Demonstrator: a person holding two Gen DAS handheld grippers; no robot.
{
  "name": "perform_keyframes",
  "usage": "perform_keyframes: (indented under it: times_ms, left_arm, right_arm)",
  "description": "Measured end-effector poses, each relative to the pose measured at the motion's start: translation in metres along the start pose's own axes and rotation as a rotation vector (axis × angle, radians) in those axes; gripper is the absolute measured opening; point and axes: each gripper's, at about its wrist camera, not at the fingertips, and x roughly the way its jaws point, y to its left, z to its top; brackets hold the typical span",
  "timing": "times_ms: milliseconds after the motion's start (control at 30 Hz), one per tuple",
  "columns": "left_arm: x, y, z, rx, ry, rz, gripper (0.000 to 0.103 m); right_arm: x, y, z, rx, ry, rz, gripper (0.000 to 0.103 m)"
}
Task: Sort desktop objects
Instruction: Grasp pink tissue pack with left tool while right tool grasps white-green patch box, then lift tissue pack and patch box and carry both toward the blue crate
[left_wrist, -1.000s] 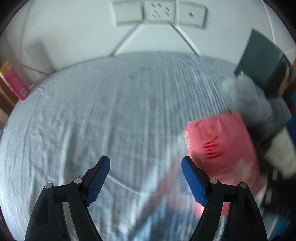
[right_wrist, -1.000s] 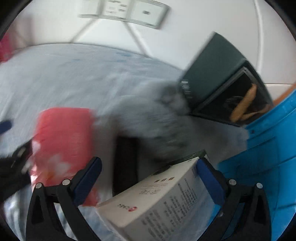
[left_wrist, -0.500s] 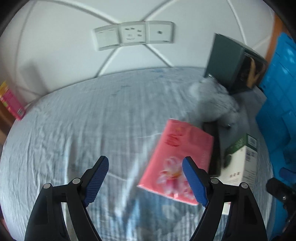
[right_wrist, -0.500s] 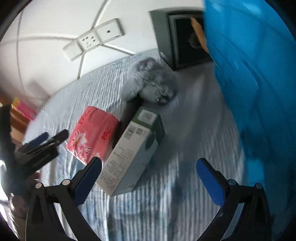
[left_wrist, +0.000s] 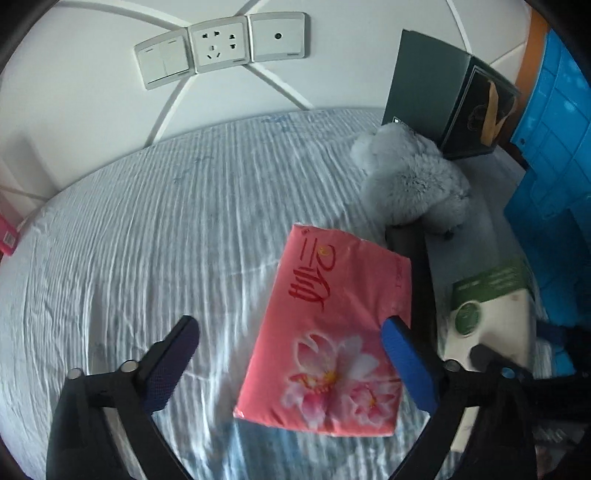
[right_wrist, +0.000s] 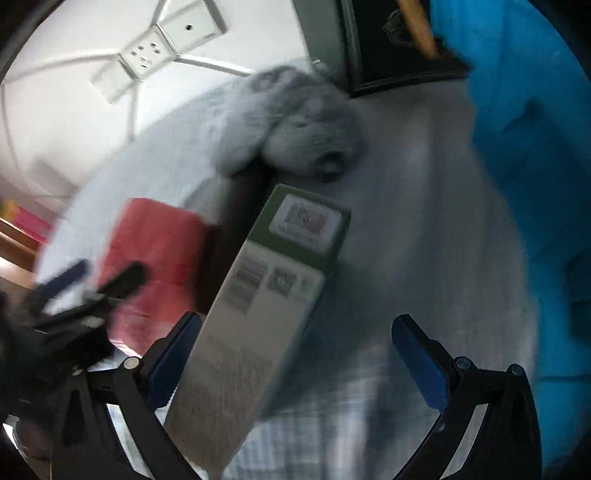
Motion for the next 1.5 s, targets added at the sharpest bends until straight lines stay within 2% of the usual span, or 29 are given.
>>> perform_keyframes:
  times_ms: [33, 67, 100, 133, 300, 400, 600, 633, 700, 733, 767, 833, 933, 1067, 1167, 1333, 1433, 1500]
  left_arm:
    - [-0.002, 0.001, -0.005, -0.004, 0.003, -0.010, 0.091]
    - [-0.005, 0.003, -0.010, -0.007, 0.005, -0.019, 0.090]
    - [-0.009, 0.003, -0.012, -0.007, 0.005, -0.020, 0.089]
    - [-0.014, 0.003, -0.014, -0.006, 0.004, -0.022, 0.090]
    - [-0.035, 0.005, -0.026, -0.004, 0.001, -0.031, 0.089]
    - [-0.045, -0.005, -0.020, 0.029, -0.022, -0.051, 0.096]
    - [0.000, -0.036, 0.000, 0.164, 0.044, 0.002, 0.098]
    - [0.011, -0.038, 0.001, 0.185, 0.064, 0.024, 0.098]
    - [0.033, -0.037, 0.001, 0.209, 0.075, 0.121, 0.098]
    - [0.039, -0.031, 0.000, 0.195, 0.087, 0.142, 0.097]
    - [0.043, -0.023, -0.001, 0.164, 0.095, 0.145, 0.090]
    - [0.043, 0.001, -0.007, 0.077, 0.124, 0.120, 0.069]
    - [0.032, 0.027, -0.025, -0.024, 0.145, 0.060, 0.069]
    - [0.014, 0.041, -0.052, -0.081, 0.160, 0.019, 0.069]
    - [0.002, 0.046, -0.062, -0.107, 0.152, 0.001, 0.069]
    - [-0.007, 0.045, -0.059, -0.093, 0.122, 0.029, 0.069]
    - [-0.005, 0.041, -0.052, -0.081, 0.102, 0.043, 0.069]
    - [-0.002, 0.038, -0.051, -0.079, 0.097, 0.046, 0.069]
  right_arm:
    - [-0.003, -0.002, -0.002, -0.038, -0.015, -0.079, 0.103]
    - [-0.005, -0.006, -0.005, -0.040, -0.010, -0.083, 0.101]
    - [-0.008, -0.010, -0.008, -0.039, -0.003, -0.083, 0.097]
    - [-0.011, -0.014, -0.011, -0.037, 0.003, -0.082, 0.085]
    - [-0.021, -0.029, -0.024, -0.032, 0.025, -0.072, 0.084]
    - [-0.026, -0.031, -0.028, -0.007, 0.027, -0.043, 0.084]
    - [-0.030, -0.040, -0.030, 0.044, 0.030, -0.028, 0.084]
    - [-0.029, -0.041, -0.029, 0.048, 0.030, -0.030, 0.084]
    - [-0.022, -0.045, -0.033, 0.052, 0.033, -0.029, 0.084]
    - [-0.020, -0.045, -0.034, 0.056, 0.032, -0.021, 0.085]
    - [-0.019, -0.046, -0.034, 0.060, 0.031, -0.013, 0.085]
    - [-0.019, -0.043, -0.032, 0.070, 0.028, -0.004, 0.085]
    - [-0.016, -0.037, -0.030, 0.084, 0.029, 0.009, 0.085]
    - [-0.004, -0.017, -0.031, 0.080, 0.038, -0.015, 0.101]
    - [0.003, 0.000, -0.031, 0.053, 0.035, -0.056, 0.101]
    - [0.012, 0.012, -0.035, 0.003, 0.042, -0.105, 0.101]
    - [0.013, 0.010, -0.042, -0.001, 0.063, -0.090, 0.093]
    - [0.011, 0.008, -0.045, 0.005, 0.070, -0.089, 0.092]
